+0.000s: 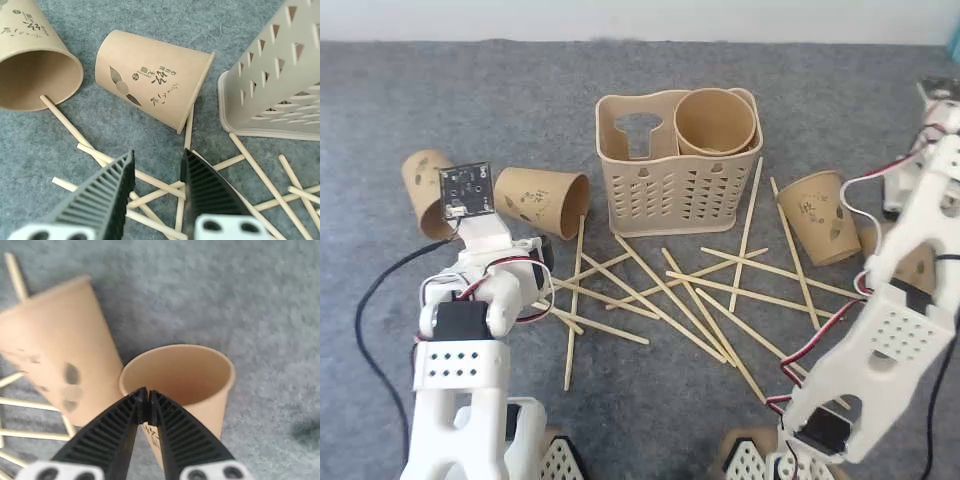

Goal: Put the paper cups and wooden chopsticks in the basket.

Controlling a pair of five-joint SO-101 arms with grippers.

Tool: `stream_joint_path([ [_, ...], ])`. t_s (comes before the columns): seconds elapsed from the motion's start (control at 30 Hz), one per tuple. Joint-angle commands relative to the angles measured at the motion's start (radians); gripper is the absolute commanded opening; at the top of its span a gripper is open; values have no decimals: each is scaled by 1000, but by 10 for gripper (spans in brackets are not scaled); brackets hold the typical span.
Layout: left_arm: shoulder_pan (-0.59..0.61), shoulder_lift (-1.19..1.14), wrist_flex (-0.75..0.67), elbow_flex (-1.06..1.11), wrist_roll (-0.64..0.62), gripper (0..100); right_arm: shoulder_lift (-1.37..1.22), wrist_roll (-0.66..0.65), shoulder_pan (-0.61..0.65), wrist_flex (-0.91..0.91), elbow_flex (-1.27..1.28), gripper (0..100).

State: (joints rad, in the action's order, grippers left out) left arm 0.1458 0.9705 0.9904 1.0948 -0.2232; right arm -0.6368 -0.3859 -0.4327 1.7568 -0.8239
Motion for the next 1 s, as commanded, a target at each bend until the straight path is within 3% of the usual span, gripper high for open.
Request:
stream_joint_path([
  [0.0,-5,25,-25,-10,2,145,-18,-75,-93,38,-3,8],
  [0.33,-9,25,-41,-1,2,145,22,-209,-246,44,34,8],
  [0.57,-9,25,-41,-1,2,145,101,-331,-286,45,279,8],
  [0.97,-5,25,-46,-1,2,145,447,-549,-401,44,629,8],
])
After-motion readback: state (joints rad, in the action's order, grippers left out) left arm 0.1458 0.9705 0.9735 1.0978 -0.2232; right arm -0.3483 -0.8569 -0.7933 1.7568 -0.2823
